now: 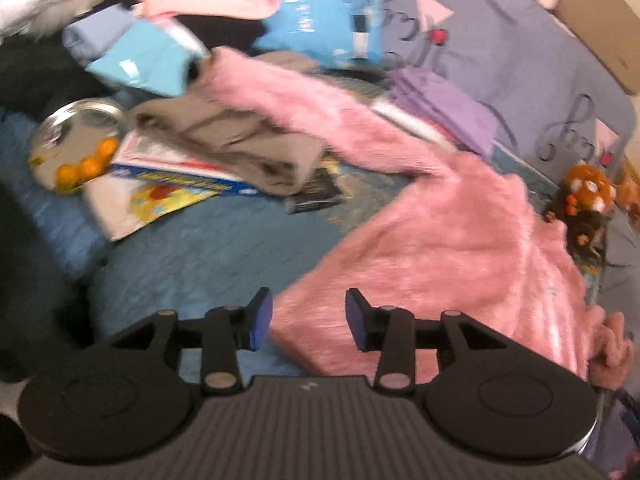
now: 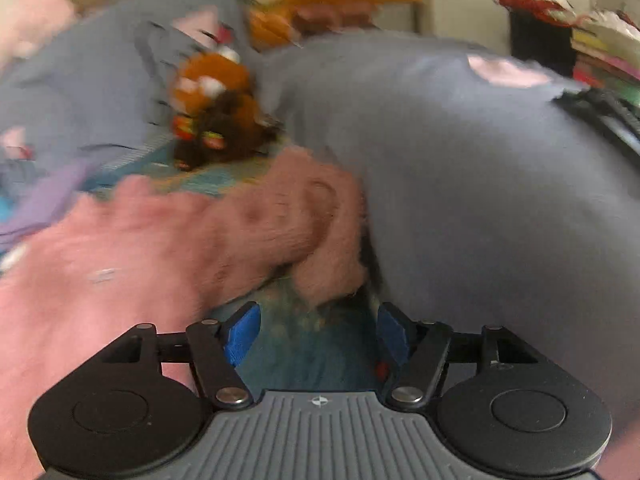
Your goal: Fold clothes
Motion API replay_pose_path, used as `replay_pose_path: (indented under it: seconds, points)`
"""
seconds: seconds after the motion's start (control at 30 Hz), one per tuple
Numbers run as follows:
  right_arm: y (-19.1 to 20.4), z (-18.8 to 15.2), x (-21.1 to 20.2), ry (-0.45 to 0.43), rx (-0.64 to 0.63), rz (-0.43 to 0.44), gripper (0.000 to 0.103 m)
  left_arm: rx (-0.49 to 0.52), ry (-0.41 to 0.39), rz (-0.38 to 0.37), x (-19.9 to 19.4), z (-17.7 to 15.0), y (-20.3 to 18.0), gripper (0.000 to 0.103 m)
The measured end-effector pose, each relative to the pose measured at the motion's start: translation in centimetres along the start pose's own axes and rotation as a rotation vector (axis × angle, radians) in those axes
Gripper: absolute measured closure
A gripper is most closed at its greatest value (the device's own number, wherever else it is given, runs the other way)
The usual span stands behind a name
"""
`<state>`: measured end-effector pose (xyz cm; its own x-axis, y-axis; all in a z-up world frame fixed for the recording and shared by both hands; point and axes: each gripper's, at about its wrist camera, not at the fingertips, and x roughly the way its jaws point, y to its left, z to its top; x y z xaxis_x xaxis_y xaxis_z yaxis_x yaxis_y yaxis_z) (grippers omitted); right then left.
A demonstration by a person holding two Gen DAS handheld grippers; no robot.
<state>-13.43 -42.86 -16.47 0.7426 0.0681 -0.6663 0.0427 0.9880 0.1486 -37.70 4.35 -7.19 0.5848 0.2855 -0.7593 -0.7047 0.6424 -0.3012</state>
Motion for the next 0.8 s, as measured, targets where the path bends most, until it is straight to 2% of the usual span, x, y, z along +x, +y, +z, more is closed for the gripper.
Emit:
replay_pose_path:
  seconds: [0.07,0.1,0.13,0.17,0.23,0.3,0.4,0.5,0.6,0.67,0.73,0.8]
  points:
    - [0.6,1.3,1.9,-0.02,-0.01,-0.024,0.057,0.026,0.007,-0.038,0.4,0.0,-1.3,0.057]
    - [0.9,2.0,2.9,-0.031,-0.014,-0.036,0.083,0.037,0.014,-0.055,0.8,-0.1,-2.1,0.056]
    - [1.2,2.7,3.8,-0.041,-0.019,-0.048,0.095,0.056,0.026,-0.073,1.1,-0.4,-2.9,0.056]
    - [1.6,3.3,4.8,-0.051,-0.024,-0.061,0.095,0.078,0.035,-0.088,1.4,-0.8,-3.7,0.056]
    - [2.1,4.7,2.9,-0.109,-0.097,-0.022,0.096,0.118,0.051,-0.119,2.0,-1.6,-5.2,0.056]
    - [3.8,6.0,-1.0,-0.232,-0.355,-0.049,0.096,0.148,0.061,-0.157,2.4,-2.2,-6.4,0.056]
    - [5.4,7.5,-4.6,-0.371,-0.806,-0.237,0.096,0.184,0.067,-0.217,3.4,-2.6,-8.5,0.053]
    - [3.9,10.1,-4.4,-0.345,-1.038,-0.425,0.096,0.204,0.061,-0.279,5.0,-2.4,-10.9,0.053]
    - [2.4,12.4,-4.2,-0.273,-1.152,-0.555,0.096,0.195,0.042,-0.344,6.5,-1.6,-13.2,0.053]
    - [2.5,13.6,-4.9,-0.259,-1.161,-0.596,0.096,0.19,0.027,-0.375,7.5,-0.9,-14.4,0.052]
    - [3.8,14.8,-6.5,-0.265,-1.102,-0.55,0.096,0.203,-0.002,-0.398,8.4,-0.1,-15.3,0.05]
    - [7.3,15.2,-8.0,-0.309,-1.105,-0.45,0.095,0.211,-0.029,-0.409,9.6,0.6,-15.9,0.048]
